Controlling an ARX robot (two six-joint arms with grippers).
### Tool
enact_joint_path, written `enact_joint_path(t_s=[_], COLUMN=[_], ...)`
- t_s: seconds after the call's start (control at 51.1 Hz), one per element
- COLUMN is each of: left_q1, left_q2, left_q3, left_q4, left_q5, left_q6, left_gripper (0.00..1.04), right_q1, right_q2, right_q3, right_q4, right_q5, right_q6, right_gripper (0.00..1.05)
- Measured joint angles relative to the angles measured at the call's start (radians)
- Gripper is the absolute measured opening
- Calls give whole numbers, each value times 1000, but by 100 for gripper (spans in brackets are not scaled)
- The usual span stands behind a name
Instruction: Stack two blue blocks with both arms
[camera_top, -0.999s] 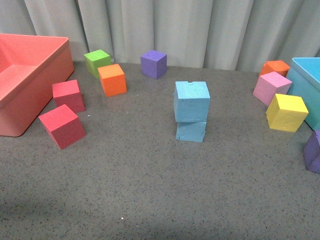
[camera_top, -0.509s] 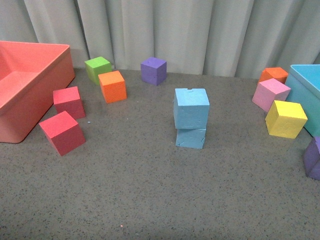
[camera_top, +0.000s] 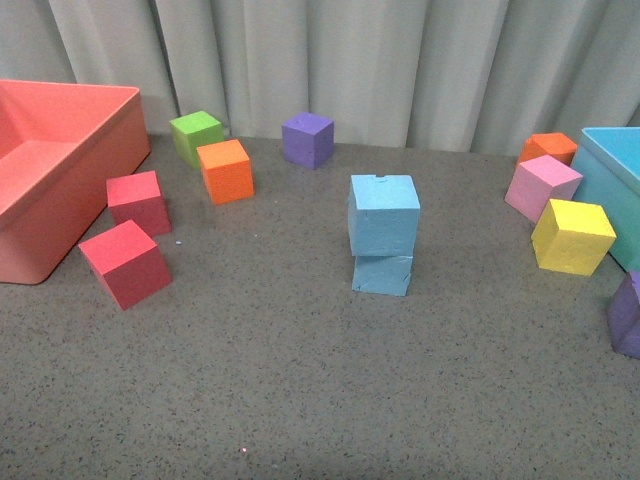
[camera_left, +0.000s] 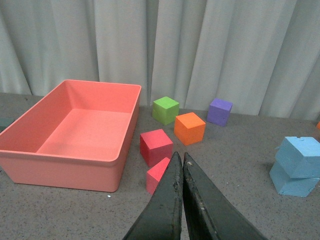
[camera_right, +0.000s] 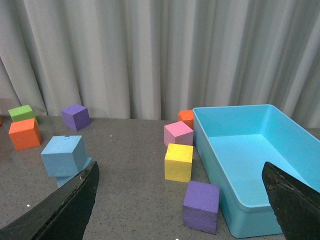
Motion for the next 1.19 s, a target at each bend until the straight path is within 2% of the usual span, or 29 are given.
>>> enact_joint_path(t_s=[0.372,0.45,0.568,1.077,1.136,1.195], left_q1=[0,0,0,0,0,0], left_q2=[-140,-274,-309,-311,-311,-311], left_q3=[0,0,0,0,0,0], left_q4=[-140,-304,-315,-316,-316,-316], left_q5=[0,1,1,1,1,1], left_q6=[0,0,0,0,1,2], left_gripper=[4,4,4,92,100,98], right_q1=[0,0,0,0,0,0], right_q2=[0,0,0,0,0,0], right_q3=[0,0,0,0,0,0], right_q4=[0,0,0,0,0,0], right_q5=[0,0,0,0,0,0], right_q6=[0,0,0,0,0,0], right_gripper=[95,95,95,95,95,95])
